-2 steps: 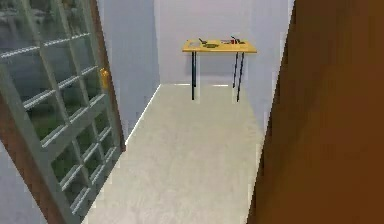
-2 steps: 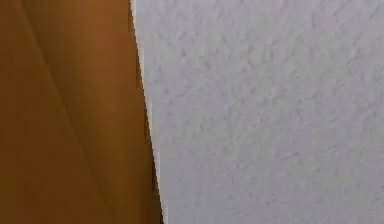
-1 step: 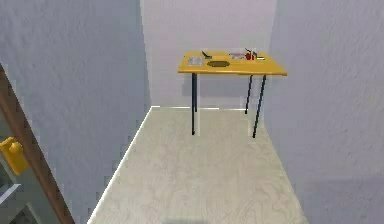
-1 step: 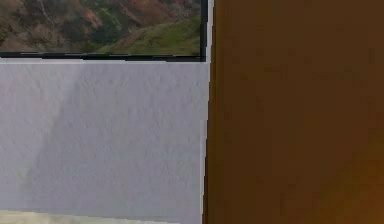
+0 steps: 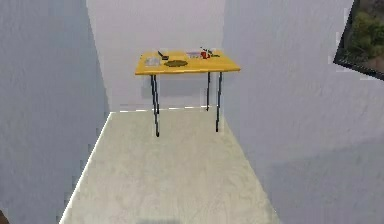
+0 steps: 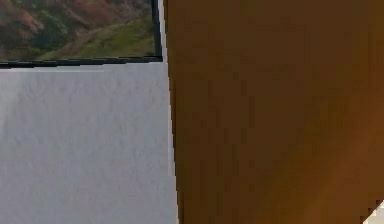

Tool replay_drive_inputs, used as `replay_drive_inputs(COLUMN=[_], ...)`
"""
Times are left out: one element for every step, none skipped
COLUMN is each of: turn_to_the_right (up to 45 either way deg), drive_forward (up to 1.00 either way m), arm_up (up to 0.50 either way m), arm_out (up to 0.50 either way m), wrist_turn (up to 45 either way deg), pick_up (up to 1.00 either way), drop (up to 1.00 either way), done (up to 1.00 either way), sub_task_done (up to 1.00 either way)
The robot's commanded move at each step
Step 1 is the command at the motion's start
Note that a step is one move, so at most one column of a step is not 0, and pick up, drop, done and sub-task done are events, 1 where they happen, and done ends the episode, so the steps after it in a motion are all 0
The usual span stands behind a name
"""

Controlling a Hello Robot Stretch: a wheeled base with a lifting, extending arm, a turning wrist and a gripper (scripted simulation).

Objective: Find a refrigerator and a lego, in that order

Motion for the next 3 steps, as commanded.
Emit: replay_drive_inputs(turn_to_the_right=[0.0,0.0,9.0], drive_forward=[1.0,0.65,0.0], arm_up=[0.0,0.0,0.0], arm_out=[0.0,0.0,0.0], wrist_turn=[0.0,0.0,0.0], pick_up=[0.0,0.0,0.0], drop=[0.0,0.0,0.0], done=[0.0,0.0,0.0], sub_task_done=[0.0,0.0,0.0])
